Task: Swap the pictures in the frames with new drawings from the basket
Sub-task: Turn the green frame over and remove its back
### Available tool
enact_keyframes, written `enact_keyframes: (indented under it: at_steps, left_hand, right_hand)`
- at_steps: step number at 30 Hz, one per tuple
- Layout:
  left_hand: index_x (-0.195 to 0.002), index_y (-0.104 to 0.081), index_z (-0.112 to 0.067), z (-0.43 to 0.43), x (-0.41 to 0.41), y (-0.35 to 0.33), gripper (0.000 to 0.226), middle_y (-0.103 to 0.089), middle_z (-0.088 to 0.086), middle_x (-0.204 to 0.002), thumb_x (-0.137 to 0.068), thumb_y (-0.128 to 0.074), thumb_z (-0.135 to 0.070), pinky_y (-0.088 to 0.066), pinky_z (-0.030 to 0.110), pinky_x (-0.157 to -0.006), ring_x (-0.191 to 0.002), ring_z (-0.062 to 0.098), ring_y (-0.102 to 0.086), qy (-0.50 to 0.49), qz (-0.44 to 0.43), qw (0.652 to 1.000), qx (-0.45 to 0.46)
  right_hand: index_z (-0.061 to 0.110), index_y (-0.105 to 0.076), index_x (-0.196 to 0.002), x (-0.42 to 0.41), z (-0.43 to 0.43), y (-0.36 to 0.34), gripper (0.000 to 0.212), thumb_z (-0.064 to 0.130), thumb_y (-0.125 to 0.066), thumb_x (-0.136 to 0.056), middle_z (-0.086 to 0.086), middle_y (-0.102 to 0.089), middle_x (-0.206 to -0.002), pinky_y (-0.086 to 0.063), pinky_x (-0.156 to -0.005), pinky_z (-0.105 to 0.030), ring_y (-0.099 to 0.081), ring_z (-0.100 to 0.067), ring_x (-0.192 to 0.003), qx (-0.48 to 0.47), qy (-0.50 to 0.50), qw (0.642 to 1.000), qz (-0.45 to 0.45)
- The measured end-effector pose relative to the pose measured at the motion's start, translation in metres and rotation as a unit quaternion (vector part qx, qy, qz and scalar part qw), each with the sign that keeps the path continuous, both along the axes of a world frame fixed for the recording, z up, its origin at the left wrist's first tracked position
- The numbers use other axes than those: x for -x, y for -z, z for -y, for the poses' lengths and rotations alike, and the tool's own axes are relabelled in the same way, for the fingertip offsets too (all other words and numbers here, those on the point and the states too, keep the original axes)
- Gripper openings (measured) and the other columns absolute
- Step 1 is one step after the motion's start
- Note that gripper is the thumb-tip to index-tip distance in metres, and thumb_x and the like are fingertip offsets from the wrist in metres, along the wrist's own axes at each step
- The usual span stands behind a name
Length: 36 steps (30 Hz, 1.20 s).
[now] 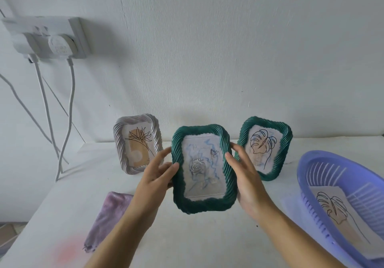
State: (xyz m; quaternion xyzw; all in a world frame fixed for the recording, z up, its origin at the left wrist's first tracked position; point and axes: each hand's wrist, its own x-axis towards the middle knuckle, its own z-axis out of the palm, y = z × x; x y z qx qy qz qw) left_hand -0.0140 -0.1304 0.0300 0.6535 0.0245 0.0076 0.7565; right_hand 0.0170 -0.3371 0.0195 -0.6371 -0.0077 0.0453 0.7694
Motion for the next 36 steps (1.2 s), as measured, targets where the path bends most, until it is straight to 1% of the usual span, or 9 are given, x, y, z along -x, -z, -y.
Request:
enact_keyframes:
  at_steps: [5, 8, 16, 19, 22, 26, 30, 33, 36]
  left_hand:
    - [-0.129, -0.059, -0.023, 0.003, 0.043, 0.011, 0.033, -0.07, 0.022, -0.106, -0.101, -0.05, -0.009, -0.054, 0.041, -0.086, -0.092, 0.028, -0.067, 0.017, -0.04, 0.999, 0.015]
    - [-0.13, -0.059, -0.022, 0.004, 0.064, 0.025, 0.033, -0.071, 0.021, -0.106, -0.101, -0.051, -0.01, -0.053, 0.044, -0.088, -0.092, 0.027, -0.067, 0.012, -0.068, 0.998, 0.016]
    - [-0.127, -0.059, -0.023, 0.01, 0.083, 0.06, 0.03, -0.073, 0.021, -0.101, -0.102, -0.051, -0.009, -0.06, 0.036, -0.078, -0.086, 0.026, -0.07, -0.005, -0.132, 0.991, -0.032]
    - [-0.131, -0.057, -0.021, 0.011, 0.079, 0.072, 0.032, -0.075, 0.016, -0.096, -0.102, -0.052, -0.009, -0.058, 0.037, -0.074, -0.082, 0.023, -0.07, -0.018, -0.143, 0.986, -0.082]
    - [-0.136, -0.055, -0.021, 0.011, 0.074, 0.081, 0.037, -0.073, 0.009, -0.092, -0.1, -0.056, -0.012, -0.055, 0.029, -0.063, -0.074, 0.016, -0.066, -0.032, -0.154, 0.976, -0.151]
    - [-0.137, -0.057, -0.022, 0.012, 0.07, 0.086, 0.039, -0.071, 0.004, -0.091, -0.098, -0.059, -0.014, -0.056, 0.032, -0.063, -0.068, 0.015, -0.063, -0.044, -0.149, 0.965, -0.209]
    - [-0.137, -0.057, -0.027, 0.011, 0.068, 0.087, 0.042, -0.071, -0.001, -0.095, -0.096, -0.063, -0.02, -0.048, 0.027, -0.06, -0.061, 0.01, -0.059, -0.048, -0.129, 0.952, -0.272]
    - [-0.136, -0.056, -0.03, 0.01, 0.069, 0.085, 0.041, -0.07, -0.004, -0.098, -0.096, -0.063, -0.023, -0.046, 0.019, -0.058, -0.066, 0.009, -0.063, -0.045, -0.115, 0.94, -0.318]
    - [-0.138, -0.055, -0.028, 0.01, 0.068, 0.082, 0.043, -0.069, -0.005, -0.1, -0.096, -0.063, -0.023, -0.044, 0.012, -0.054, -0.066, 0.007, -0.063, -0.046, -0.107, 0.935, -0.335]
  right_hand:
    - [0.042, -0.059, -0.122, 0.043, 0.005, 0.013, 0.026, 0.031, -0.054, -0.099, 0.009, -0.071, -0.116, -0.05, -0.101, -0.052, -0.067, -0.015, -0.112, -0.021, 0.006, 0.999, -0.032]
    - [0.044, -0.057, -0.123, 0.062, 0.008, 0.027, 0.026, 0.036, -0.055, -0.098, 0.005, -0.071, -0.118, -0.048, -0.103, -0.052, -0.066, -0.018, -0.114, 0.016, -0.007, 0.999, -0.039]
    - [0.046, -0.056, -0.11, 0.074, 0.011, 0.059, 0.014, 0.036, -0.05, -0.101, 0.004, -0.073, -0.104, -0.049, -0.101, -0.052, -0.067, -0.019, -0.105, 0.14, -0.029, 0.985, -0.097]
    - [0.048, -0.053, -0.109, 0.074, 0.014, 0.069, 0.013, 0.04, -0.05, -0.098, 0.001, -0.072, -0.106, -0.048, -0.101, -0.052, -0.066, -0.023, -0.106, 0.165, -0.039, 0.979, -0.116]
    - [0.042, -0.05, -0.115, 0.076, 0.016, 0.074, 0.016, 0.037, -0.049, -0.1, -0.001, -0.072, -0.105, -0.049, -0.1, -0.05, -0.066, -0.022, -0.103, 0.186, -0.045, 0.974, -0.118]
    - [0.03, -0.05, -0.122, 0.074, 0.018, 0.075, 0.023, 0.031, -0.052, -0.099, -0.003, -0.072, -0.096, -0.053, -0.089, -0.045, -0.068, -0.025, -0.093, 0.249, -0.036, 0.963, -0.094]
    - [0.019, -0.064, -0.107, 0.067, 0.024, 0.07, 0.015, 0.024, -0.063, -0.093, 0.006, -0.068, -0.086, -0.047, -0.067, -0.021, -0.065, -0.015, -0.08, 0.334, -0.014, 0.942, -0.041]
    - [0.021, -0.064, -0.097, 0.064, 0.026, 0.068, 0.009, 0.026, -0.066, -0.09, 0.009, -0.063, -0.078, -0.043, -0.063, -0.021, -0.059, -0.01, -0.072, 0.391, -0.009, 0.92, -0.003]
    - [0.023, -0.062, -0.098, 0.062, 0.026, 0.069, 0.01, 0.026, -0.066, -0.089, 0.009, -0.062, -0.077, -0.042, -0.061, -0.02, -0.058, -0.01, -0.071, 0.393, -0.01, 0.92, -0.009]
